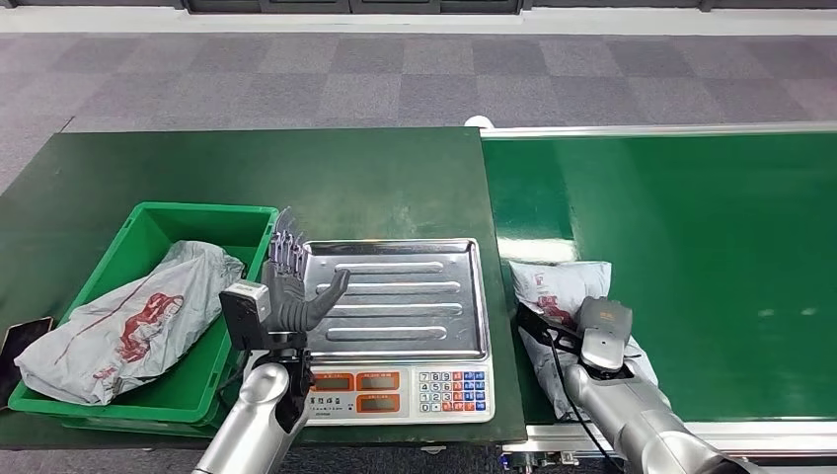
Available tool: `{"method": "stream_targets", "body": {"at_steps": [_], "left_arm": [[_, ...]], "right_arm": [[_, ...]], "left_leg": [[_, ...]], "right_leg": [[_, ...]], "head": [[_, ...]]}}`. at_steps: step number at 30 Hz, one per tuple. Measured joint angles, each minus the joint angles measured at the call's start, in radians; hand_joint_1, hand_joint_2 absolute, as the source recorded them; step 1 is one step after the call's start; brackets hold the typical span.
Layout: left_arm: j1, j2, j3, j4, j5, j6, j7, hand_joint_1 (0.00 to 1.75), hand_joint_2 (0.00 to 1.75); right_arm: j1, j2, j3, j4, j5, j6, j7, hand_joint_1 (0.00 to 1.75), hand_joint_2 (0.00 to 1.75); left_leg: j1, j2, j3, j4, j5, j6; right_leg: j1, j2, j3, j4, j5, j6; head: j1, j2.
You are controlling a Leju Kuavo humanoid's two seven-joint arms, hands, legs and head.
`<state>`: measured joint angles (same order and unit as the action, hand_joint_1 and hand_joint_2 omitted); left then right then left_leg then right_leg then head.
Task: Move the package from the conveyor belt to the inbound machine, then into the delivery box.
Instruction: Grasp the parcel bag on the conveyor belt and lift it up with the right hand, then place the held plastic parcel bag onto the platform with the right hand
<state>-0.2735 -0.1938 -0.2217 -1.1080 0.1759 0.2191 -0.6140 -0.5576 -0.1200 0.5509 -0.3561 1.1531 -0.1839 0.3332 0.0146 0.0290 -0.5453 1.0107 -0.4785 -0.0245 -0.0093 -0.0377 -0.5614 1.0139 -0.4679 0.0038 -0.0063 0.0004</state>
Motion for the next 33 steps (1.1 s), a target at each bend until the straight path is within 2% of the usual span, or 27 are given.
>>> {"method": "stream_targets", "body": {"at_steps": [5,9,12,16,19,26,29,33], "left_arm": [[0.015,0.000,0.000,-0.005,-0.001,0.006,-0.008,0.00,1.75],[0.033,0.001,0.000,-0.018,-0.004,0.013,-0.014,0.00,1.75],[0.048,0.007,0.000,-0.036,-0.005,0.017,-0.017,0.00,1.75],[0.072,0.019,0.000,-0.079,-0.016,0.018,-0.007,0.00,1.75],[0.084,0.024,0.001,-0.100,-0.031,0.017,-0.002,0.00,1.75],[0.087,0.027,0.002,-0.107,-0.063,0.015,-0.014,0.00,1.75],[0.085,0.028,0.002,-0.107,-0.072,0.015,-0.019,0.00,1.75],[0.085,0.028,0.003,-0.109,-0.088,0.019,-0.017,0.00,1.75]], "right_arm": [[-0.025,-0.003,0.041,0.014,-0.031,0.043,-0.005,1.75,1.75],[-0.041,-0.001,0.036,0.019,-0.095,0.016,-0.039,1.75,1.75],[-0.046,0.004,0.011,0.018,-0.156,-0.072,-0.088,1.75,1.75],[-0.035,0.012,-0.048,-0.030,-0.221,-0.243,-0.170,1.75,1.75],[-0.021,0.004,-0.102,-0.149,-0.244,-0.294,-0.217,1.75,1.75],[0.008,-0.031,-0.193,-0.538,-0.259,-0.255,-0.279,1.75,1.75],[-0.001,-0.042,-0.205,-0.626,-0.274,-0.235,-0.290,1.75,1.75],[-0.017,-0.049,-0.218,-0.670,-0.339,-0.239,-0.329,1.75,1.75]], "left_leg": [[0.000,-0.002,-0.001,0.000,0.000,0.001],[-0.001,-0.003,-0.003,0.000,0.001,0.001],[-0.002,-0.003,-0.005,0.000,0.001,0.002],[-0.003,-0.003,-0.014,0.000,0.005,0.004],[-0.004,-0.003,-0.021,0.000,0.008,0.004],[-0.004,-0.002,-0.027,0.000,0.009,0.003],[-0.004,-0.002,-0.027,0.000,0.009,0.003],[-0.004,-0.002,-0.028,0.000,0.009,0.003]], "right_leg": [[0.000,-0.002,0.001,-0.001,0.000,0.001],[-0.002,-0.003,0.000,-0.002,0.001,0.002],[-0.002,-0.002,-0.001,-0.002,0.002,0.003],[-0.003,-0.002,-0.011,-0.002,0.006,0.005],[-0.003,-0.001,-0.019,-0.001,0.009,0.004],[-0.002,0.000,-0.026,-0.001,0.010,0.004],[-0.002,0.000,-0.026,-0.001,0.010,0.004],[-0.002,0.000,-0.026,-0.001,0.010,0.004]], "head": [[0.000,0.000],[0.000,0.000],[0.000,0.000],[0.000,0.000],[0.000,0.000],[0.000,0.000],[0.000,0.000],[0.000,0.000]]}}
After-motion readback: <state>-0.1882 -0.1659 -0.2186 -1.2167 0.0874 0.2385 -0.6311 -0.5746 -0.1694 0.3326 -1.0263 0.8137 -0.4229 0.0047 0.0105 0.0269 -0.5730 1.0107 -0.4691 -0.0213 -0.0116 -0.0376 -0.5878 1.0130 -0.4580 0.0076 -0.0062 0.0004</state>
